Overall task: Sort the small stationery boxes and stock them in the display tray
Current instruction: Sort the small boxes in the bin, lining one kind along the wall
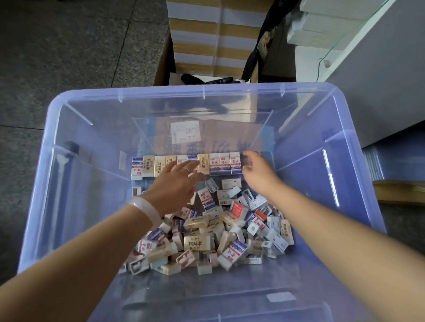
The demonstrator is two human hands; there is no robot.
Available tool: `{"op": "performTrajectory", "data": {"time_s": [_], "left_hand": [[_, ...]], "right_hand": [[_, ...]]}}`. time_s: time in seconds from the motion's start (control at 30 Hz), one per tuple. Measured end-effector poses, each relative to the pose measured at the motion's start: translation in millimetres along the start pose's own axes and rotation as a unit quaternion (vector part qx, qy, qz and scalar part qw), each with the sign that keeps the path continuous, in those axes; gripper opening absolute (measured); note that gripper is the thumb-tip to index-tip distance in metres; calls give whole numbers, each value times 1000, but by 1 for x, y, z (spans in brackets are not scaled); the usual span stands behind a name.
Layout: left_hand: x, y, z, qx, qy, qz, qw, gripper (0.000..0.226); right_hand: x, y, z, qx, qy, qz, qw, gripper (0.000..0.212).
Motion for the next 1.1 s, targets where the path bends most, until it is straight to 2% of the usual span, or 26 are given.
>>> {"op": "performTrajectory", "data": {"time_s": [0.07, 0.1, 0.17, 0.2, 0.27, 0.37, 0.47, 0.6, 0.7, 0.8, 0.93, 1.03, 1.1], "left_hand": [[0, 4, -12, 0, -3, -20, 1000, 30], [2, 4, -15, 3, 15, -46, 999, 24], [9, -3, -21, 10, 79, -90, 993, 20], [13, -11, -23, 19, 109, -100, 989, 22], [24, -28, -26, 37, 166, -102, 980, 33], [40, -40, -33, 40, 225, -117, 966, 51], [45, -38, -39, 38, 238, -113, 964, 58], [47, -51, -40, 47, 220, -17, 974, 46], [40, -63, -34, 53, 193, 69, 977, 32], [32, -57, -33, 38, 186, 34, 981, 29], [33, -34, -30, 37, 180, -68, 981, 31], [36, -30, -21, 22, 172, -95, 980, 32], [41, -34, -18, 9, 184, -110, 977, 31]], "right_hand": [[-3, 12, -9, -44, -24, -94, 994, 29], [3, 19, -15, -76, 8, -137, 988, 24], [25, 27, -27, -122, 122, -222, 960, 24], [34, 26, -30, -130, 156, -269, 941, 26], [43, 24, -30, -131, 154, -345, 917, 28], [54, 23, -25, -121, 165, -393, 897, 28], [57, 24, -20, -116, 177, -407, 889, 40], [54, 19, -17, -89, 139, -447, 879, 61], [59, 20, -16, -80, 147, -508, 845, 71], [65, 23, -14, -79, 151, -565, 807, 69], [65, 23, -16, -76, 154, -542, 823, 61], [47, 26, -18, -96, 140, -460, 872, 42], [41, 24, -19, -105, 154, -430, 883, 37]]}}
Point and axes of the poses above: each hand's wrist, its own z-axis towards the middle knuckle, its own x-axis out of the palm, y = z × x, the point moved 7 cm from there along z, towards the middle knuckle, and after that the axes turned 10 degrees about y, right-handed, at the moved point
